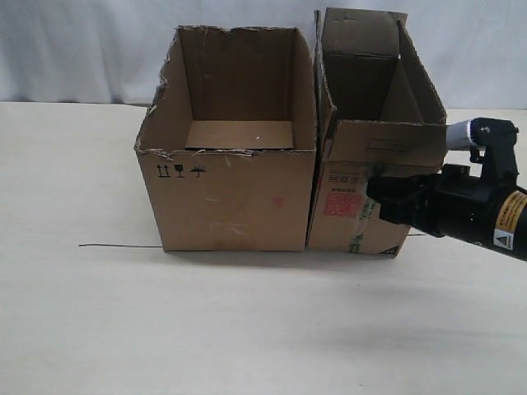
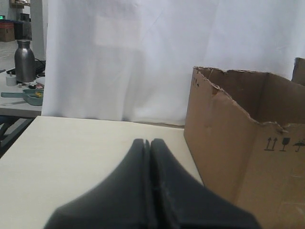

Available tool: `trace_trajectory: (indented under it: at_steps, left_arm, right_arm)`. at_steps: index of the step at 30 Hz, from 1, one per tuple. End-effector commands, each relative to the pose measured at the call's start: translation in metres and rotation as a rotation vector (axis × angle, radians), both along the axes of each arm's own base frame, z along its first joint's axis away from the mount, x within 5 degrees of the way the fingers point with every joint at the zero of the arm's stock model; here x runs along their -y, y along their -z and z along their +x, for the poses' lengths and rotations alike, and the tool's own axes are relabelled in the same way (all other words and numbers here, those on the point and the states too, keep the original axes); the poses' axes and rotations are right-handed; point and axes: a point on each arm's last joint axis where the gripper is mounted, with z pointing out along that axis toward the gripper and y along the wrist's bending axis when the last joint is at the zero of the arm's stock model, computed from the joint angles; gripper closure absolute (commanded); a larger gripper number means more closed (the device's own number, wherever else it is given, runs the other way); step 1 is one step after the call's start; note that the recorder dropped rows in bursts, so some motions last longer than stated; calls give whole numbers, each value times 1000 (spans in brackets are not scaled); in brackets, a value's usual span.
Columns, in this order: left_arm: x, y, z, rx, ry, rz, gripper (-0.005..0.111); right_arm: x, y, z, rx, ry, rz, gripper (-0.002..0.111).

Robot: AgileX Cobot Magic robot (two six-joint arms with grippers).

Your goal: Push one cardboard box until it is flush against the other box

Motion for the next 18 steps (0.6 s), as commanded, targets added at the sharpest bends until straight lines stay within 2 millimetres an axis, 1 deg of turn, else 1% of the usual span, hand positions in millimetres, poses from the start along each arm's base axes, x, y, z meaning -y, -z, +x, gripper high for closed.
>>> trace_trajectory:
  at_steps: [1,4,6,8,11,12,16,18]
  left_arm:
    - [0,0,0,9,5,-3,107]
    - [0,0,0,9,5,-3,107]
    - [0,0,0,9,5,-3,107]
    - [0,0,0,9,5,-3,107]
    - [0,0,0,9,5,-3,107]
    - [0,0,0,9,5,-3,107]
    - [0,0,0,9,5,-3,107]
    - [0,0,0,9,5,-3,107]
  right_arm:
    - [-4,-15,-11,13,-80,10,103]
    - [-4,-34,-24,43,-131,15,103]
    - [-4,-49,-37,70,-170,7,103]
    - [-1,-65,-53,100,-196,1,103]
    - [5,-77,-81,187,-191,9,103]
    - [8,-80,-92,217,-166,27,103]
    - [25,-74,-124,314,-13,75,103]
    - [30,-71,-138,346,14,97,103]
